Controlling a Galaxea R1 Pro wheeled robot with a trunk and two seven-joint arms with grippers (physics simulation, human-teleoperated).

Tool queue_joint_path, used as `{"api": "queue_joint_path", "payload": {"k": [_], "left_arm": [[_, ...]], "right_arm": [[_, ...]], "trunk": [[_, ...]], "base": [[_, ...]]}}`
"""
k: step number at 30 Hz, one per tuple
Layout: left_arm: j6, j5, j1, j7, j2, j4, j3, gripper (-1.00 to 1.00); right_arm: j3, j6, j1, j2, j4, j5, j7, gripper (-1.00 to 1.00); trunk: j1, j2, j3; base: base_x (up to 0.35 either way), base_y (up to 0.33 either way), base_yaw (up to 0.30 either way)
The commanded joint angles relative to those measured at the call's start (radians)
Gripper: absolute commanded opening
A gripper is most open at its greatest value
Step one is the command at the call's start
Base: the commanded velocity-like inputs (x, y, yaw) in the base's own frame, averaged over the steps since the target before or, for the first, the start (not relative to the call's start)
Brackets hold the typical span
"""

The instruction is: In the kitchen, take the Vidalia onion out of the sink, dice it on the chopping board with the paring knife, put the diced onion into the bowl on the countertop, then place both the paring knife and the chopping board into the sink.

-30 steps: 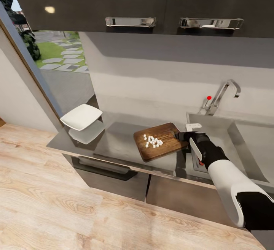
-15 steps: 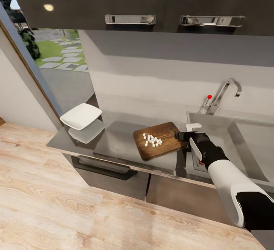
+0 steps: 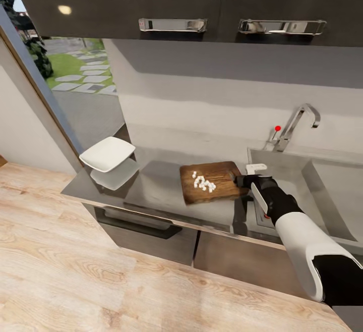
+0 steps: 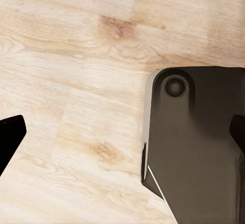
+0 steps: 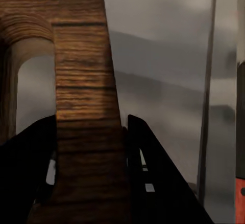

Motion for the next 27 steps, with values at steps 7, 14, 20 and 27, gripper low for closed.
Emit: {"api": "queue_joint_path", "payload": {"k": [7, 14, 20, 27], "left_arm": [[-0.002, 0.01, 0.0, 0.003, 0.001, -0.002, -0.009, 1.0], [-0.001, 0.01, 0.0, 0.003, 0.001, -0.001, -0.009, 1.0], [-0.001, 0.01, 0.0, 0.003, 0.001, -0.001, -0.009, 1.0], [-0.001, 0.01, 0.0, 0.003, 0.001, -0.001, -0.009, 1.0]], "right_arm": [[0.005, 0.006, 0.0, -0.001, -0.001, -0.004, 0.0, -1.0], [0.005, 0.006, 0.0, 0.0, -0.001, -0.005, 0.0, -1.0], [0.006, 0.006, 0.0, 0.0, -0.001, -0.005, 0.0, -1.0], [0.007, 0.006, 0.0, 0.002, -0.001, -0.005, 0.0, -1.0]], "trunk": [[0.001, -0.002, -0.002], [0.001, -0.002, -0.002], [0.001, -0.002, 0.003], [0.001, -0.002, 0.012]], "base": [[0.0, 0.0, 0.0], [0.0, 0.0, 0.0], [0.0, 0.0, 0.0], [0.0, 0.057, 0.0]]}}
